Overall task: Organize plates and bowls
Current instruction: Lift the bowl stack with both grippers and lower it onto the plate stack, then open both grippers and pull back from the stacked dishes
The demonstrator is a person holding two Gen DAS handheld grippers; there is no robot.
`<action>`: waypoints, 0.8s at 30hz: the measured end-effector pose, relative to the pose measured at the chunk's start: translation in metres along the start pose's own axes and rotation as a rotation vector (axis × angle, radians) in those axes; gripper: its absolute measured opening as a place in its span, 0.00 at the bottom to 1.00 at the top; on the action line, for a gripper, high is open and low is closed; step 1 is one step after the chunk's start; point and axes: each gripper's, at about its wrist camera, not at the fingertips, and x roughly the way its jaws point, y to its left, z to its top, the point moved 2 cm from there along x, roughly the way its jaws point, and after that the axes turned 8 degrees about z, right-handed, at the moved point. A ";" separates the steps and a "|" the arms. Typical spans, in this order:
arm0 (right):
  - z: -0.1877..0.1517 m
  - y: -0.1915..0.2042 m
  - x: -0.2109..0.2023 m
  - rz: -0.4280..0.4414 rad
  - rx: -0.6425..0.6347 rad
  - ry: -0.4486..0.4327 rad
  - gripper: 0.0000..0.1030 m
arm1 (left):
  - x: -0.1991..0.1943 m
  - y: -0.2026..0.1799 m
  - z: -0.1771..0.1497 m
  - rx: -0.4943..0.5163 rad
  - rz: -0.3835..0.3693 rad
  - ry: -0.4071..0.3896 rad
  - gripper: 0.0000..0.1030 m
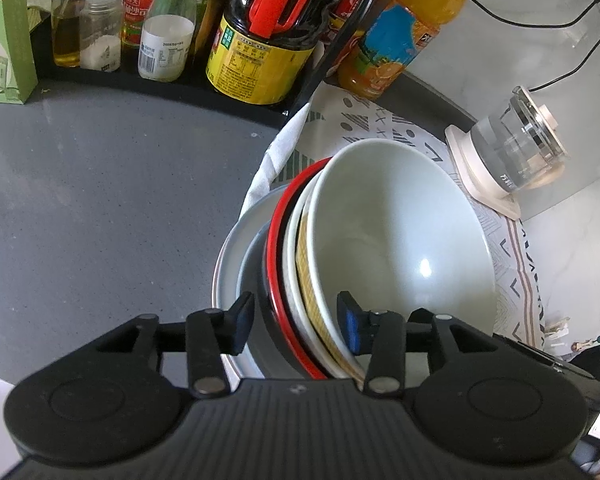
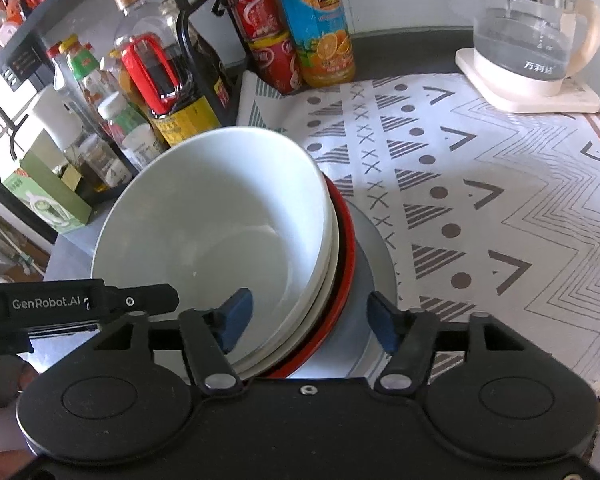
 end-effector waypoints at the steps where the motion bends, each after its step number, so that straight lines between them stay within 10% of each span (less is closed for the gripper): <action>1: 0.000 0.000 -0.002 -0.003 0.003 -0.007 0.65 | -0.001 0.001 0.000 -0.001 -0.003 -0.003 0.45; 24: -0.013 -0.003 -0.050 -0.046 0.056 -0.156 0.86 | -0.036 0.008 -0.004 0.001 -0.012 -0.115 0.68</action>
